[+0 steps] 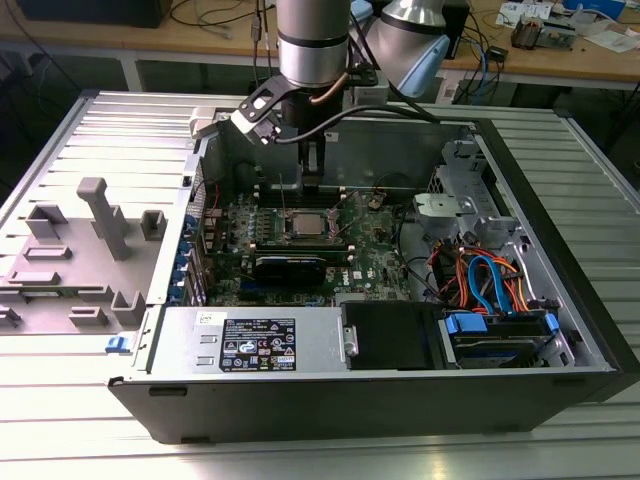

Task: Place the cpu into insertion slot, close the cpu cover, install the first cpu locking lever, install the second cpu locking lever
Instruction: 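Close the cpu cover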

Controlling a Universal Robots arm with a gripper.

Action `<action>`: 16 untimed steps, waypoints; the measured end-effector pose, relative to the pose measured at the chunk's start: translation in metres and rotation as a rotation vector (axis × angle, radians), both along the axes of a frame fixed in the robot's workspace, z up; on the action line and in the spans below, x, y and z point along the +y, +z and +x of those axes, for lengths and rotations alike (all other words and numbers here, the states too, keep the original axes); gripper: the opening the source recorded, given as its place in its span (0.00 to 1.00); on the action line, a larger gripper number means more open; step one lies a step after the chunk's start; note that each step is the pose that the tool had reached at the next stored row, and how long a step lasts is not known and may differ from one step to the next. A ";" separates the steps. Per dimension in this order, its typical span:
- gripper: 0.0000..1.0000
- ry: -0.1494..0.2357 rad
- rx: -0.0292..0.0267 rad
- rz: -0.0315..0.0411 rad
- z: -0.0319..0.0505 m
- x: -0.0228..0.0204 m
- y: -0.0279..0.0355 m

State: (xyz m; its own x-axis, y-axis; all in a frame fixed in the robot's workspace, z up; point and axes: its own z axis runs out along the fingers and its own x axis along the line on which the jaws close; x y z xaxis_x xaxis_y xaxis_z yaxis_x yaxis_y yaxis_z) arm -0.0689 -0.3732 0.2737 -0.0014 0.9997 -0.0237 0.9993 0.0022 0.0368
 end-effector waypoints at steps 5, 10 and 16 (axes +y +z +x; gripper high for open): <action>0.11 0.000 0.0000 0.0000 0.0013 0.0000 0.0000; 0.11 0.000 0.0001 0.0000 0.0031 0.0000 0.0000; 0.11 0.000 0.0000 0.0000 0.0046 0.0000 0.0000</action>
State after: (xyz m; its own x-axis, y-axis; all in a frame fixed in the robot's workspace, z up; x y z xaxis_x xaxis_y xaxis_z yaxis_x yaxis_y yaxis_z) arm -0.0643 -0.3732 0.2737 -0.0013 0.9997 -0.0237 0.9993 0.0022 0.0367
